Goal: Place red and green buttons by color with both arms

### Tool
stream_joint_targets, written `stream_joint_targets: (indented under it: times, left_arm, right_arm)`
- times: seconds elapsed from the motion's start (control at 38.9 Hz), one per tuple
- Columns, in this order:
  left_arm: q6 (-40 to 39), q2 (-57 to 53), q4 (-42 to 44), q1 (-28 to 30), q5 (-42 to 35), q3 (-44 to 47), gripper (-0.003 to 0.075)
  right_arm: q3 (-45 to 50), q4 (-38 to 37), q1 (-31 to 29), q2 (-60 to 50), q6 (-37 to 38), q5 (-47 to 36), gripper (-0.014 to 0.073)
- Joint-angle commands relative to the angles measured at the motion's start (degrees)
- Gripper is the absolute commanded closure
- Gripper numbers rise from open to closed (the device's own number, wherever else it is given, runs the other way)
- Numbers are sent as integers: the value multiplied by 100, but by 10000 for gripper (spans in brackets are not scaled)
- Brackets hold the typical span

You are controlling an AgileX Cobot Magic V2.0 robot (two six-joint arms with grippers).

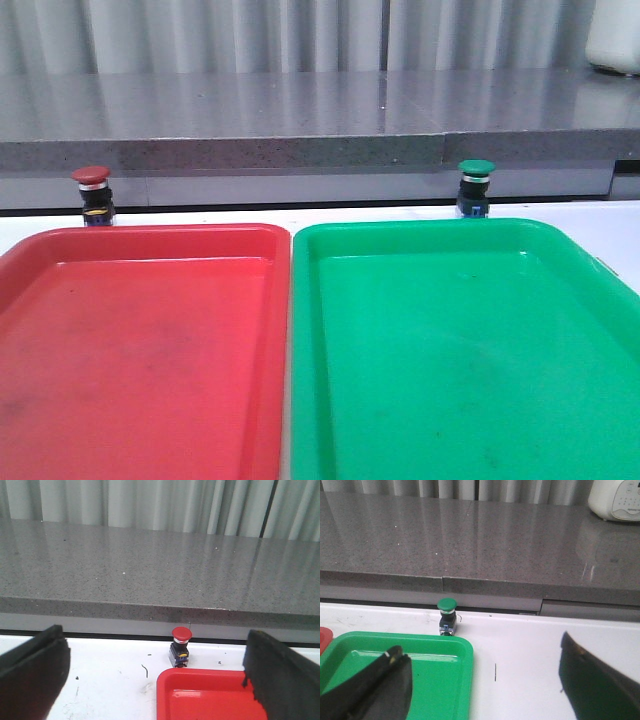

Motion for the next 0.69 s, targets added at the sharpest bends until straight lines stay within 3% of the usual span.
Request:
stream_joint_targets:
  times: [0.0, 0.15, 0.31, 0.67]
  left_arm:
    - [-28, 71, -37, 8, -497, -223, 41]
    - [-28, 395, -14, 8, -1062, -262, 41]
    - [-18, 1534, -14, -101, -1078, -688, 41]
    - [-18, 4621, 30, -612, 318, -2779, 41]
  right_arm:
    - [-209, -54, -33, 76, -4, -421, -36]
    - [-209, -54, -33, 76, -4, -421, -36]
    - [-209, -54, -33, 76, -4, -421, -36]
    - [-209, -54, -33, 76, -4, -421, -36]
